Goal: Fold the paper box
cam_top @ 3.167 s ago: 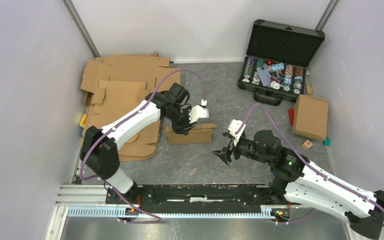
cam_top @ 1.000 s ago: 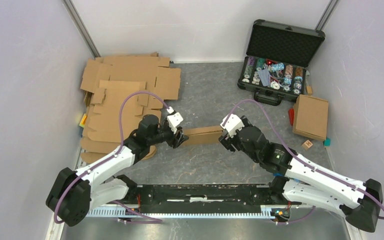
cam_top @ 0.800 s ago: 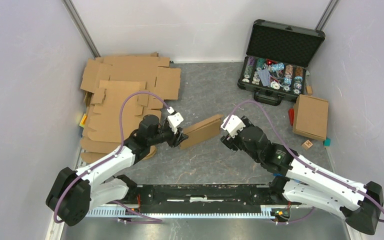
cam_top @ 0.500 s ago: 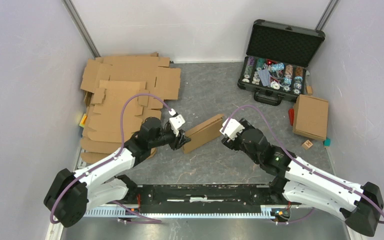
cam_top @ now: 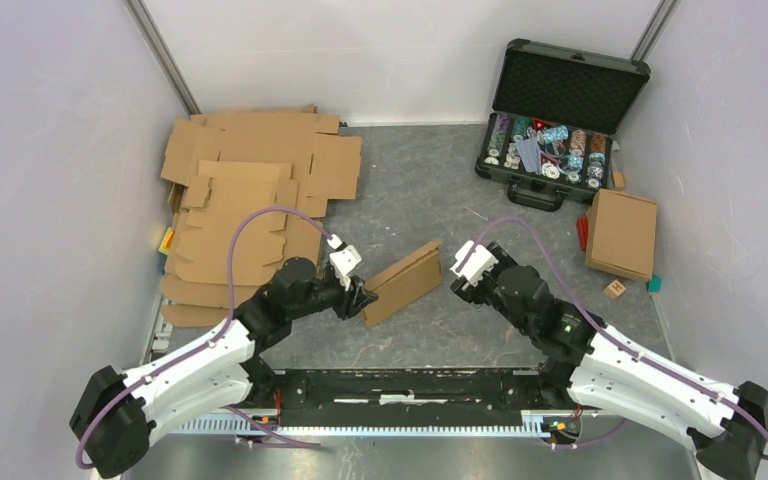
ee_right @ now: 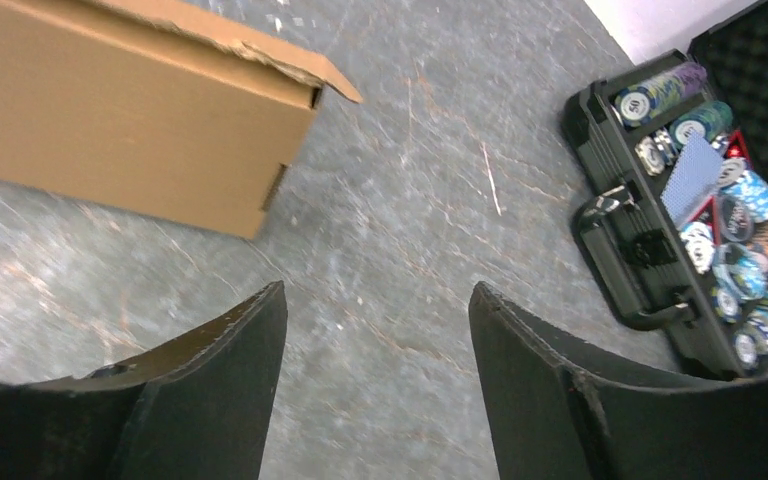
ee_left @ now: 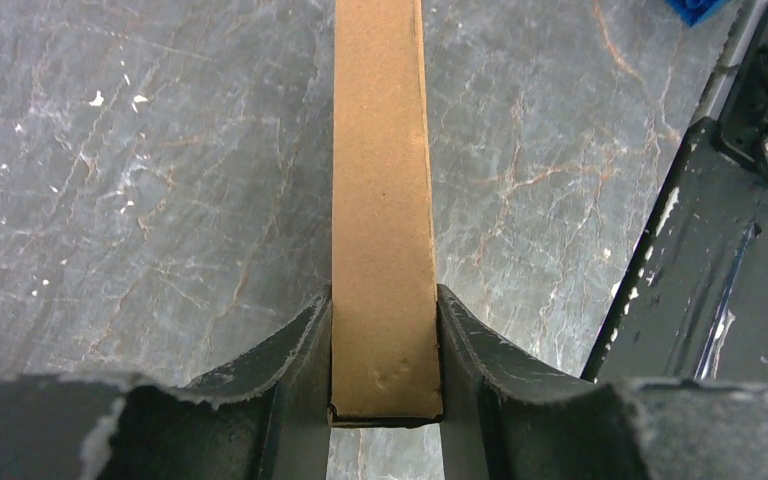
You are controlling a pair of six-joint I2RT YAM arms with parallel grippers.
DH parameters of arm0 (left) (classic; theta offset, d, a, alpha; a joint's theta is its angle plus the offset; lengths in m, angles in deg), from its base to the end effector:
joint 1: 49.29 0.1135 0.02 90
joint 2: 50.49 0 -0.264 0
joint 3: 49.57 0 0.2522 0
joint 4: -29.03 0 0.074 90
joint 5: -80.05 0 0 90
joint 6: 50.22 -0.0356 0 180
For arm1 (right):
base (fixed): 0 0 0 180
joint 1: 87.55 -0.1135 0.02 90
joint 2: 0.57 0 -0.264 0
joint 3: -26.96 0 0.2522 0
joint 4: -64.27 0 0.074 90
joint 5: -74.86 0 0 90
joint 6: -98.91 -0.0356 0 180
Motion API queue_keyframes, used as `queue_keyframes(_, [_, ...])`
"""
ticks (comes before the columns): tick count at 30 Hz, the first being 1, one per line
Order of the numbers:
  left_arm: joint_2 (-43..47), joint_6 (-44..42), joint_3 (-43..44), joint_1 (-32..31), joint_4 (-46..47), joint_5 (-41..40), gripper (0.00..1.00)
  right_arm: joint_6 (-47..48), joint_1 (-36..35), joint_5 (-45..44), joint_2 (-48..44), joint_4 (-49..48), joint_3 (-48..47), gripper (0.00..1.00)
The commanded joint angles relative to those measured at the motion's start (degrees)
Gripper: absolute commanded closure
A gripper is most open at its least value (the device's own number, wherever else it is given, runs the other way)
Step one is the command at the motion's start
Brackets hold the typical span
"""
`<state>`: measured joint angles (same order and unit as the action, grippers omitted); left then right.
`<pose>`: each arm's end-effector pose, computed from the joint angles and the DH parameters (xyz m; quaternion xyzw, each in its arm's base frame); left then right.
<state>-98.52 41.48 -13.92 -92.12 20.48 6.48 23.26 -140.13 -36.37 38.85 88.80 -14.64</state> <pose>0.1331 -0.1371 0.2171 0.3622 0.7349 -0.3215 0.4747 0.1118 0.1250 0.2500 -0.3647 0.7377 0.0346 0.5671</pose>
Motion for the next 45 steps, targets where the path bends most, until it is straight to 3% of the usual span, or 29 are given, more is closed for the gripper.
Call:
queue_keyframes(1, [1.8,2.0,-0.3,-1.3,-1.5,-2.4,0.69,5.8,0.2,-2.1,1.0,5.4,-1.9,0.26])
queue_keyframes(12, [2.3,3.2,0.6,-5.5,-4.2,-2.5,0.70,20.8,0.2,8.2,-3.0,-4.6,2.9,0.28])
queue_keyframes(20, [6.3,0.6,-1.0,-7.3,-4.3,-1.0,0.71,26.3,0.2,11.2,-2.3,-3.8,2.6,0.32])
queue_keyframes(28, [7.6,0.1,-0.9,-8.9,-4.8,1.1,0.73,29.4,0.2,18.2,-1.9,-1.9,0.3,0.42])
queue_keyframes(36, [11.1,-0.1,-2.1,-9.9,-4.9,1.1,0.73,34.6,0.2,17.7,-1.7,5.3,-2.9,0.48])
queue_keyframes(45, [10.6,-0.7,-1.8,-10.4,-4.9,1.3,0.73,35.3,0.2,19.1,-3.7,3.3,-2.4,0.60])
